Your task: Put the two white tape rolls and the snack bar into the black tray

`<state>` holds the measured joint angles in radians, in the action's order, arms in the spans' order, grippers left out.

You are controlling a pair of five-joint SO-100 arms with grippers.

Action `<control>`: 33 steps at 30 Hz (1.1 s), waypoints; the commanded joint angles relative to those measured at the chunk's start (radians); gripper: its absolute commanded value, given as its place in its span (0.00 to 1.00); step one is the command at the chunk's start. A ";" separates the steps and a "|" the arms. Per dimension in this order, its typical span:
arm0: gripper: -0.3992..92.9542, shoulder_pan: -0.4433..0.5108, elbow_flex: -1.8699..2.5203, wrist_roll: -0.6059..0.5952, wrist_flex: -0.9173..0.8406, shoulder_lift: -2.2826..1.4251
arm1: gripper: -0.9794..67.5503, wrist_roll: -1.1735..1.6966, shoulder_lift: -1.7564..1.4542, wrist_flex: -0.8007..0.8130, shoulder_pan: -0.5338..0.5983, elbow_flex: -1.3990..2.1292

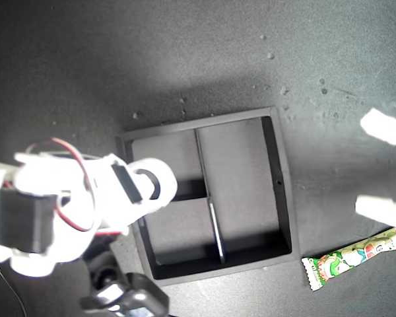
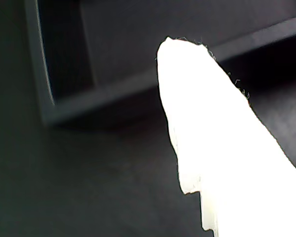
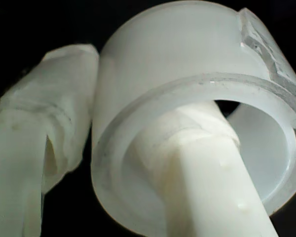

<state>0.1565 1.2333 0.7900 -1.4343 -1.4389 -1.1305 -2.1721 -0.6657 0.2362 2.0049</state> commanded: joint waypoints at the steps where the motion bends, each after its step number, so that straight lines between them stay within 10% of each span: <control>1: 0.01 0.000 -0.091 0.012 -0.014 0.084 | 0.52 0.264 0.341 -0.391 0.067 -0.703; 5: 0.01 -0.005 -0.195 0.025 -0.051 0.210 | 0.54 0.092 0.882 -0.957 0.089 -1.577; 9: 0.01 -0.011 -0.348 0.037 -0.144 0.350 | 0.54 -0.299 0.888 -1.135 0.170 -1.511; 21: 0.01 -0.052 -0.966 0.046 -0.397 0.790 | 0.53 -0.756 0.877 -1.134 0.445 -1.324; 33: 0.15 -0.041 -0.861 0.069 -0.399 0.690 | 0.49 -0.873 0.877 -1.068 0.474 -1.048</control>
<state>0.1058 0.3482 0.8391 -1.8147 -0.6412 -1.9957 -1.2732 -1.7763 0.6949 0.9004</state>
